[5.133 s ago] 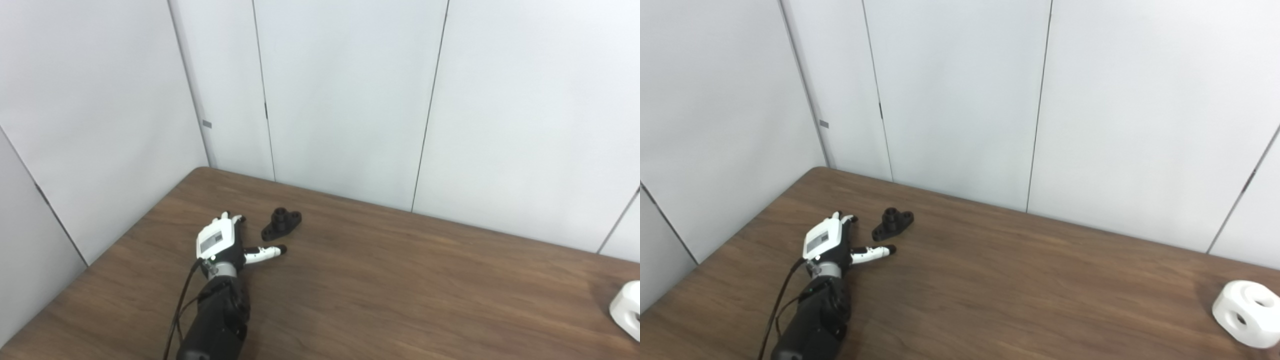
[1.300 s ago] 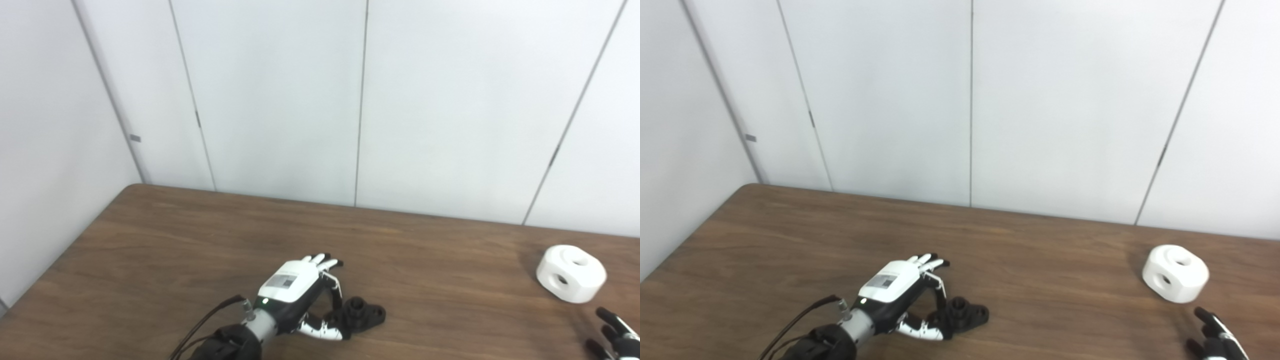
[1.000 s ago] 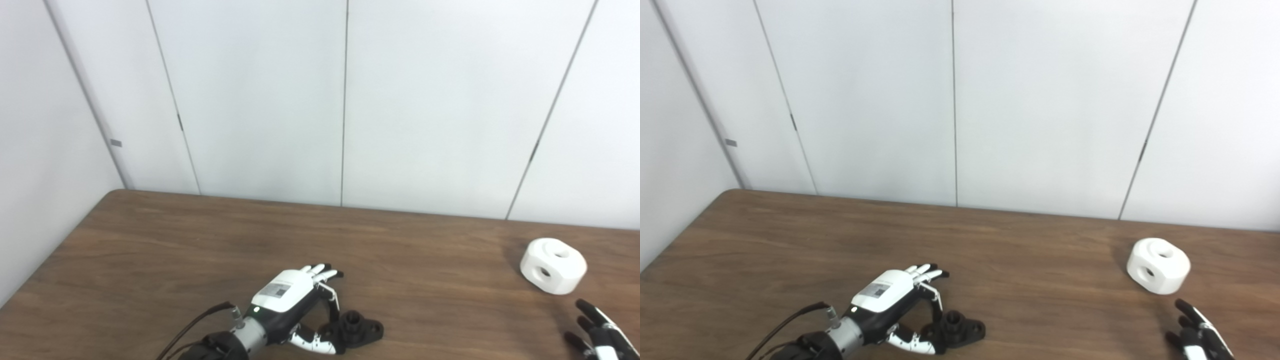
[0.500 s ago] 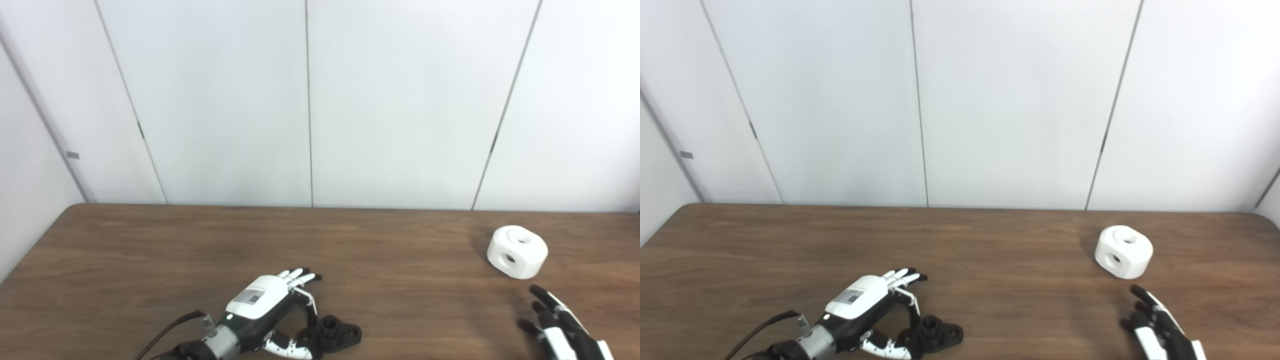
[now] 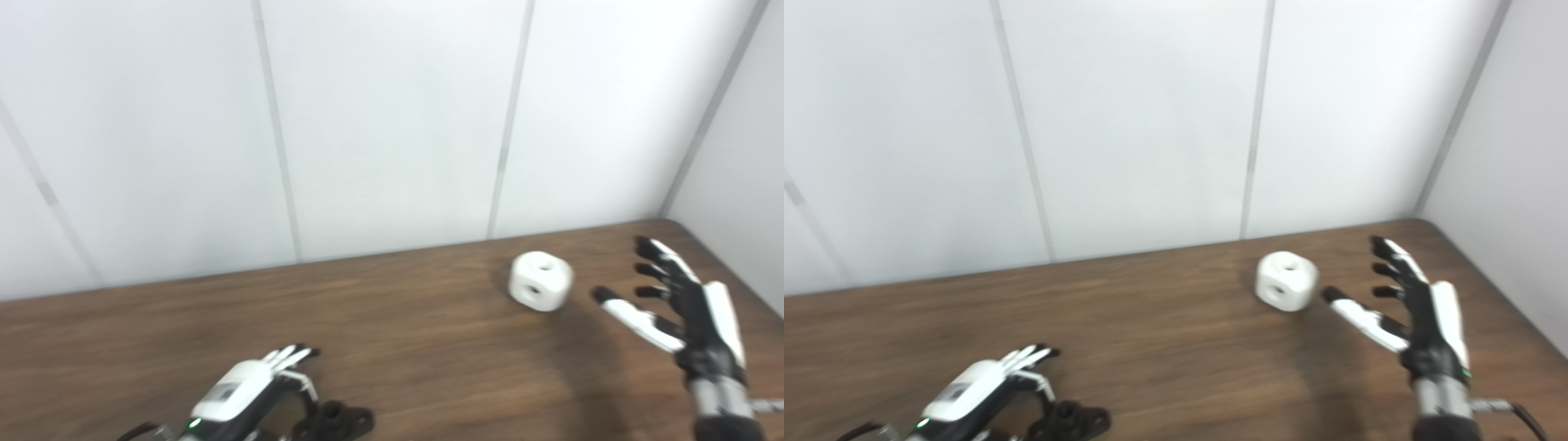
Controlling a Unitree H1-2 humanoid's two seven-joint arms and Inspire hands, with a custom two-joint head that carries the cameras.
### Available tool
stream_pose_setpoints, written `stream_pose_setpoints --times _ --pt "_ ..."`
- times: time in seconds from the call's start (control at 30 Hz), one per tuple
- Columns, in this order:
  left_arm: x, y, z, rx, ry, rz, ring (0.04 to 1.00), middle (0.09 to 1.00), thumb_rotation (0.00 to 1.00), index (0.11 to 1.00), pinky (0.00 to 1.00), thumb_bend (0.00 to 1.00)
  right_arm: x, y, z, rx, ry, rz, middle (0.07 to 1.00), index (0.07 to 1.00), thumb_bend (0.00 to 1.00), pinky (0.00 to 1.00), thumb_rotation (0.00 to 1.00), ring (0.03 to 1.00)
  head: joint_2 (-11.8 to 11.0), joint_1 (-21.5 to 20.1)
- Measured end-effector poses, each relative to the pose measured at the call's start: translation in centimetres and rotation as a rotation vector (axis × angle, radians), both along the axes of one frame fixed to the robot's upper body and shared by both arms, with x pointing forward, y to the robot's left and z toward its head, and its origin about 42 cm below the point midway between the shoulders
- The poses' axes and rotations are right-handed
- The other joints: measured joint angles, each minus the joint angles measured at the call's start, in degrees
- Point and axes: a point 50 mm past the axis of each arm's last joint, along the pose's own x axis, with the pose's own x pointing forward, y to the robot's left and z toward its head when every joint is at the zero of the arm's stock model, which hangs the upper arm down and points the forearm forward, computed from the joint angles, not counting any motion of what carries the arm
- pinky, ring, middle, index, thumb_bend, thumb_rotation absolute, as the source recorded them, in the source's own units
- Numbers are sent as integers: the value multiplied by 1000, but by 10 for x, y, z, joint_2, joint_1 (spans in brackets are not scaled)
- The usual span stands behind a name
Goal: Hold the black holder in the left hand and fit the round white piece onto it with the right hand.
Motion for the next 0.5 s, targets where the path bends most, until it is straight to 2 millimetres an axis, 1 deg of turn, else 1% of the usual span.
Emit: stream_pose_setpoints --times 0.03,0.13,0.17,0.2,0.27,0.33,0.5 --pt "1 2 0 -1 -1 -8 1000 966 47 481 1000 516 3 -2 -1 -12 18 -17 892 882 894 659 571 845 -4 -11" --pt "5 6 -2 -5 -7 -25 1000 960 48 481 1000 516 14 -9 -5 -40 78 -55 896 901 957 641 548 842 -9 -31" --pt "5 7 -3 -7 -10 -29 1000 959 48 481 1000 516 17 -10 -6 -51 101 -56 897 903 964 640 544 842 -9 -35" --pt "5 8 -4 -10 -11 -29 1000 961 48 481 1000 516 20 -11 -6 -59 119 -57 914 912 969 662 529 858 -9 -35" --pt "6 9 -4 -11 -12 -33 1000 960 47 481 1000 516 28 -14 -7 -74 147 -55 929 916 979 673 502 866 -13 -55" --pt "8 11 -5 -10 -14 -41 1000 963 47 480 1000 515 38 -16 -8 -81 169 -56 951 922 997 685 502 884 -19 -80" --pt "13 16 -8 -25 -7 -53 1000 959 47 479 1000 514 60 -18 -12 -101 250 -32 968 924 1000 707 492 915 -24 -100"
